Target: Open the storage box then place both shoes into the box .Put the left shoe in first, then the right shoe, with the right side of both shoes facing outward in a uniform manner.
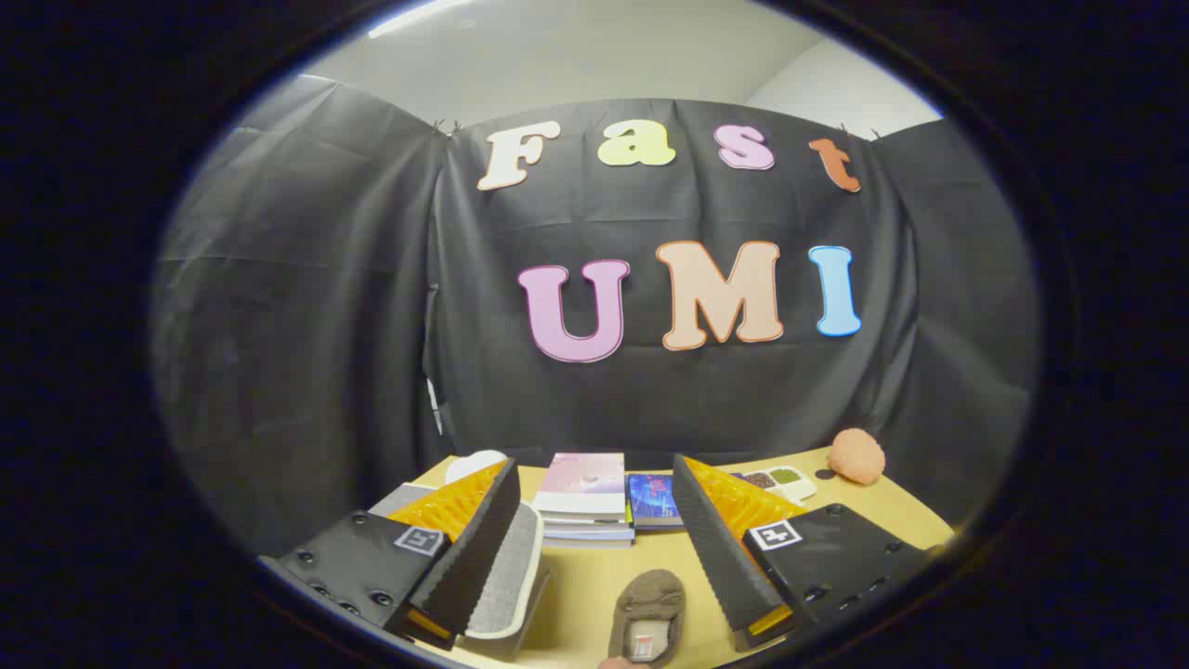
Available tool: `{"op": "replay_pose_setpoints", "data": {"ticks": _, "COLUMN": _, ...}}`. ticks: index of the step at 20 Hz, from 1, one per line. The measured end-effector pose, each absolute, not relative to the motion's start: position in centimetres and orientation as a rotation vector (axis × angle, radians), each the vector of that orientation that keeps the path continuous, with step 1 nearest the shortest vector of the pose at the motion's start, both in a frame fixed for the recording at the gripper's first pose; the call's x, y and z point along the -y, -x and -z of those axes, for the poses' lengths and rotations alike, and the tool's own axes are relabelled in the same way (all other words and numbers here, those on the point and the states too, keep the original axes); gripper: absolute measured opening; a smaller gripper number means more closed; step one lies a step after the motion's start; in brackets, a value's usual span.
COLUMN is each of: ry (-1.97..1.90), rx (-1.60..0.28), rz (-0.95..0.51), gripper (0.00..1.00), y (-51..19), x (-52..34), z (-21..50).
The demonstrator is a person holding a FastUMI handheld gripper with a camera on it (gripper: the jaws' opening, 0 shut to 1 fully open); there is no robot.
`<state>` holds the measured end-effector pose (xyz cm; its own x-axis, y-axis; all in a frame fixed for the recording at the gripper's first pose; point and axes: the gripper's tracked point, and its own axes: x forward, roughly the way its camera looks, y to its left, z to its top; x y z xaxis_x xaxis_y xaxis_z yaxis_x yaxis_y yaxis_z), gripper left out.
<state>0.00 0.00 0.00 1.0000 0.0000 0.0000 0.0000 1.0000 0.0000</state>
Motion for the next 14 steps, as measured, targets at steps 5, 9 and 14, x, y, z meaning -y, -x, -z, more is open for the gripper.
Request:
{"op": "replay_pose_setpoints", "data": {"ticks": 5, "ry": -0.019, "rx": -0.047, "rz": -0.038, "gripper": 1.0, "y": -1.0, "x": -1.8, "z": 2.2}}
{"op": "replay_pose_setpoints", "data": {"ticks": 9, "ry": -0.033, "rx": -0.085, "rz": -0.048, "gripper": 1.0, "y": -1.7, "x": -2.4, "z": 3.7}}
{"op": "replay_pose_setpoints", "data": {"ticks": 14, "ry": -0.063, "rx": -0.174, "rz": -0.086, "gripper": 1.0, "y": -2.8, "x": -3.5, "z": 7.0}}
